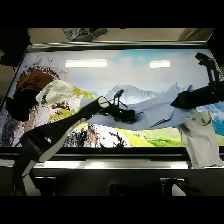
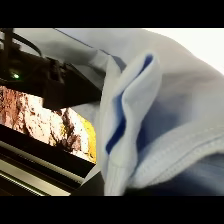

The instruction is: Fold the shirts.

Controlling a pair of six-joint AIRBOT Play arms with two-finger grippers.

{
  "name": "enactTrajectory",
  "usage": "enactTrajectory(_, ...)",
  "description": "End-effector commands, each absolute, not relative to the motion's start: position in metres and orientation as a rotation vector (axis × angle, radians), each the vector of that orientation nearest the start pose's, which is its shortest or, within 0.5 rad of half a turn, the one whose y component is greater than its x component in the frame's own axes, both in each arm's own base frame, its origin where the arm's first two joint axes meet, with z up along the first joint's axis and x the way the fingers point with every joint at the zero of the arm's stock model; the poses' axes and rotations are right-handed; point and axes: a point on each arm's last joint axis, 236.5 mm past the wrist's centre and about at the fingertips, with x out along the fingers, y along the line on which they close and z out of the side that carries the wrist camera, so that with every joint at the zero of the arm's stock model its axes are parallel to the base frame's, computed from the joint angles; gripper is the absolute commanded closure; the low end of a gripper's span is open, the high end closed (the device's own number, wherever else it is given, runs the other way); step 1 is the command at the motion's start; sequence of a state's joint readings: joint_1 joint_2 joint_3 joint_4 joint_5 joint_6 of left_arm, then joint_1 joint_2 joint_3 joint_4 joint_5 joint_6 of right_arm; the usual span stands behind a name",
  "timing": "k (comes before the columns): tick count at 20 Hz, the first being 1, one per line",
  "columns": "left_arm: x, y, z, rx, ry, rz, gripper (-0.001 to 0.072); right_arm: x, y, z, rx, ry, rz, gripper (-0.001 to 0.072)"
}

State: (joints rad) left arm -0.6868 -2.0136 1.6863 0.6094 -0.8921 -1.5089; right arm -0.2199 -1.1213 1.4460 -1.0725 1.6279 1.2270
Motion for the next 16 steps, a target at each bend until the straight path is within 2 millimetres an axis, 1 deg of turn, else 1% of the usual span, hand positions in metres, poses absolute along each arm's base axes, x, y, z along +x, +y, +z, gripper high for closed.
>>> enactTrajectory(1, 0.311, -0.544, -0.063, -0.57, 1.483, -0.984, 0.0676, 0.313, 0.029, 0.177, 0.094, 1.135, 0.368, 0.0663)
enactTrajectory(2, 0.313, -0.543, -0.062, -0.568, 1.483, -0.986, 0.0676, 0.314, 0.028, 0.175, 0.096, 1.14, 0.366, 0.0663)
enactTrajectory(3, 0.323, -0.532, -0.06, -0.537, 1.468, -0.978, 0.0677, 0.318, 0.028, 0.173, 0.102, 1.142, 0.37, 0.0664)
enactTrajectory(4, 0.34, -0.509, -0.058, -0.438, 1.428, -0.954, 0.0678, 0.323, 0.033, 0.172, 0.122, 1.135, 0.39, 0.0664)
enactTrajectory(5, 0.359, -0.478, -0.053, -0.322, 1.394, -0.91, 0.0678, 0.331, 0.04, 0.172, 0.149, 1.118, 0.416, 0.0665)
enactTrajectory(6, 0.382, -0.438, -0.044, -0.201, 1.358, -0.84, 0.0678, 0.339, 0.048, 0.172, 0.166, 1.1, 0.44, 0.0665)
enactTrajectory(7, 0.404, -0.399, -0.028, -0.113, 1.315, -0.773, 0.0678, 0.348, 0.056, 0.169, 0.163, 1.089, 0.458, 0.0665)
enactTrajectory(8, 0.427, -0.359, -0.005, -0.056, 1.262, -0.704, 0.0677, 0.356, 0.073, 0.163, 0.153, 1.088, 0.492, 0.0665)
enactTrajectory(9, 0.445, -0.325, 0.021, -0.039, 1.21, -0.646, 0.0676, 0.364, 0.097, 0.157, 0.147, 1.089, 0.539, 0.0665)
enactTrajectory(10, 0.461, -0.29, 0.052, -0.047, 1.148, -0.591, 0.0676, 0.371, 0.124, 0.151, 0.141, 1.081, 0.594, 0.0665)
enactTrajectory(11, 0.472, -0.261, 0.083, -0.069, 1.087, -0.549, 0.0676, 0.378, 0.154, 0.144, 0.143, 1.074, 0.648, 0.0665)
enactTrajectory(12, 0.479, -0.233, 0.115, -0.091, 1.023, -0.514, 0.0675, 0.384, 0.186, 0.134, 0.158, 1.073, 0.701, 0.0665)
enactTrajectory(14, 0.48, -0.185, 0.169, -0.115, 0.917, -0.457, 0.0675, 0.394, 0.245, 0.111, 0.223, 1.083, 0.795, 0.0665)
enactTrajectory(16, 0.472, -0.152, 0.209, -0.135, 0.84, -0.411, 0.0675, 0.404, 0.296, 0.083, 0.309, 1.094, 0.863, 0.0664)
